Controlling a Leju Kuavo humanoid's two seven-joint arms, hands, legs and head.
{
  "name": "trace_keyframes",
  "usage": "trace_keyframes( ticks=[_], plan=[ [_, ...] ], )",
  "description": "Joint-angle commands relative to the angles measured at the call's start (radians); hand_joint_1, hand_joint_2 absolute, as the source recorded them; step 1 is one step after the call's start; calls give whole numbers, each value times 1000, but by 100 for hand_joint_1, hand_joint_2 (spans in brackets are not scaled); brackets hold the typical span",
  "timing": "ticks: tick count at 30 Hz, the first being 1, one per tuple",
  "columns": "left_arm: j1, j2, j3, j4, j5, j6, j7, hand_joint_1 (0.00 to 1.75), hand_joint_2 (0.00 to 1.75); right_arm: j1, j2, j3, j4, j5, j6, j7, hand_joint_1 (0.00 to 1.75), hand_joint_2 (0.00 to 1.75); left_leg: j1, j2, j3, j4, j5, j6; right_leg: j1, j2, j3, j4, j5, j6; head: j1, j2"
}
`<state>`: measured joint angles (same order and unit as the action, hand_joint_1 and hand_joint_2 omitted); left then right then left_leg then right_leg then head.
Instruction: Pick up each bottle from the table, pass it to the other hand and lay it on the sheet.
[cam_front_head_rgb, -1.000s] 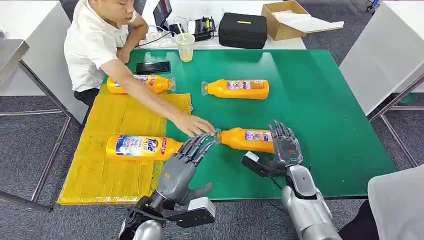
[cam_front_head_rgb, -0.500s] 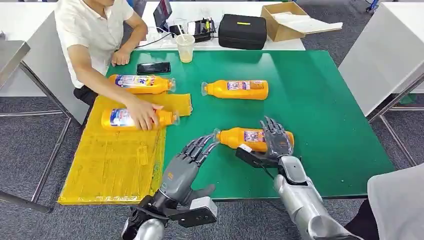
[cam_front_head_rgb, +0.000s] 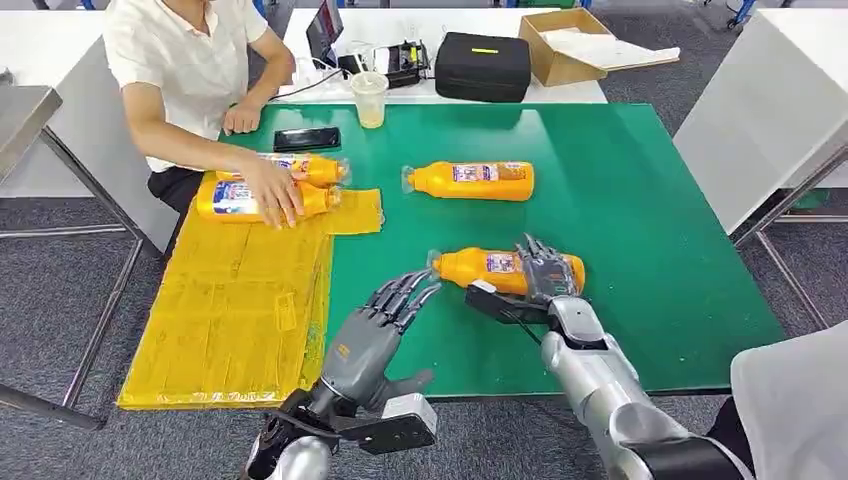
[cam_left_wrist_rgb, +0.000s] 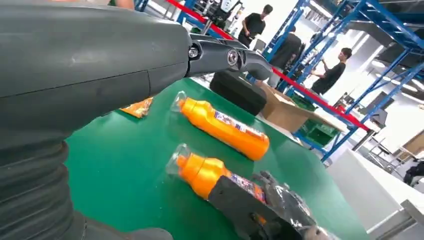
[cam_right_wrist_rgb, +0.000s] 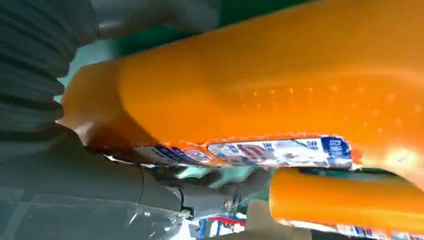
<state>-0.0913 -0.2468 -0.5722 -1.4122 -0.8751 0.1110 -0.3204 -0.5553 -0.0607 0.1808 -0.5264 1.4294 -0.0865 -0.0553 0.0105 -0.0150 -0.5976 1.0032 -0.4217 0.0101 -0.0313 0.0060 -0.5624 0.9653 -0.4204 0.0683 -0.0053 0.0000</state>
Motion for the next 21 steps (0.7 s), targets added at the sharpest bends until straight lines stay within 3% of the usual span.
trace_keyframes(
  ticks=[1, 4, 8, 12, 15, 18, 21],
  plan=[
    [-19, -13, 0, 33, 5, -1, 3, 0, 175, -17, 4, -1, 148, -12, 79, 23, 175, 175, 1, -3, 2, 0, 1, 0, 2, -4, 2, -2, 0, -3, 0, 0],
    [-15, -6, 8, 29, 19, -12, 1, 0, 175, -15, -5, -18, 149, -36, 138, 13, 175, 175, 1, -1, 2, -1, 1, 0, 2, -2, 4, -2, 1, -3, 0, 0],
    [-11, -1, 10, 27, 41, -19, -14, 0, 175, 6, -23, -32, 129, -91, 178, -80, 175, 175, 1, -3, 5, -1, 0, 0, 2, -4, 8, -2, 1, -4, 0, 0],
    [-31, -11, 9, 54, 135, -39, -60, 0, 175, 85, -65, -139, 63, -398, 329, -425, 175, 175, 2, -4, 4, -1, 1, 0, 3, -6, 8, -3, 1, -5, 0, 0],
    [15, -80, 124, 49, 447, -116, -26, 0, 175, 231, -39, -149, -156, -622, 307, -522, 175, 175, 3, -8, 8, -1, 0, 0, 4, -10, 6, -5, 0, -4, 0, 0],
    [25, -102, 207, 98, 733, -136, 58, 0, 175, 370, 58, -87, -515, -778, 269, -434, 175, 175, 4, 1, 13, -4, -4, -1, 5, -1, 7, -9, 1, -6, 1, 0],
    [36, -99, 228, 108, 745, -108, 25, 0, 175, 391, 80, -15, -655, -840, 247, -368, 175, 175, 3, 9, 13, -3, -6, -4, 5, 7, 14, -5, 1, -7, -2, 0]
  ],
)
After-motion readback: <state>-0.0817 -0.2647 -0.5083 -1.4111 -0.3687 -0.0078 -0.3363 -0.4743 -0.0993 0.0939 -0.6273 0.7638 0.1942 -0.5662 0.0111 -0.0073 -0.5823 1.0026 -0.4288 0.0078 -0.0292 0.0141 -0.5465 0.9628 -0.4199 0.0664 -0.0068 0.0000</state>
